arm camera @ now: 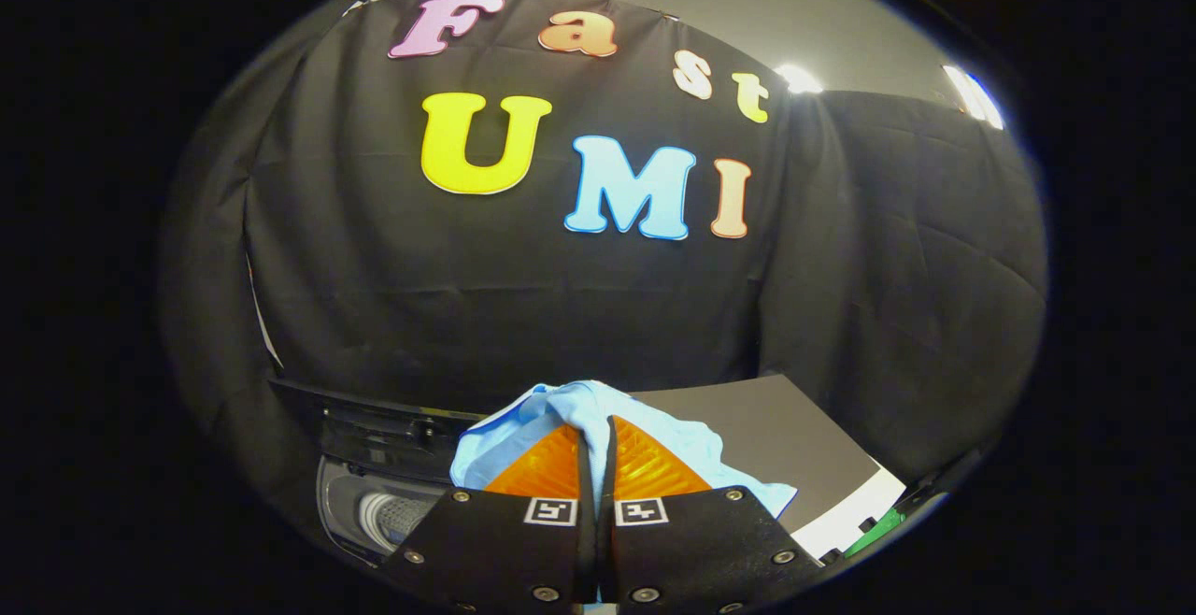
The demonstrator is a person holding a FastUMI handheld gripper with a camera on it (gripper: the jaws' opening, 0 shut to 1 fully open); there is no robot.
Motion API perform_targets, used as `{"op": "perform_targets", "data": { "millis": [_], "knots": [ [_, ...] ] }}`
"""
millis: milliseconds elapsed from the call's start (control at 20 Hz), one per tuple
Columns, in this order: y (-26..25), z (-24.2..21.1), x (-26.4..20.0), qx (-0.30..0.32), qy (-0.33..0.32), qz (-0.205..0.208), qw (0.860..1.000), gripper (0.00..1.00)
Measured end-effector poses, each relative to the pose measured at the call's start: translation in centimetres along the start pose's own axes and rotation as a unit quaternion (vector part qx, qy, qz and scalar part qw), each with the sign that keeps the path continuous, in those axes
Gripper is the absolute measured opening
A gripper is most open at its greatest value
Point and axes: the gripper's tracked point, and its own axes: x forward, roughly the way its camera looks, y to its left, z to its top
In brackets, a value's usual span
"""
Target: Put the clothes into the washing machine and then close the washing machine lid.
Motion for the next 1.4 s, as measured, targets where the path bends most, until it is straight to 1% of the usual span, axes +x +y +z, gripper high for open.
{"op": "perform_targets", "data": {
  "millis": [200,400,600,800,1100,1400],
  "knots": [
    [5.0,0.8,-1.8,0.012,-0.008,0.027,1.0,0.01],
    [9.3,0.5,-3.5,0.02,-0.007,0.048,0.999,0.01],
    [13.0,-0.4,-4.7,0.023,0.001,0.068,0.997,0.01],
    [15.8,-2.2,-5.0,0.03,0.018,0.085,0.996,0.01],
    [19.3,-6.7,-3.5,0.029,0.045,0.111,0.992,0.01],
    [21.1,-13.4,-0.9,0.006,0.09,0.125,0.988,0.01]
  ]
}}
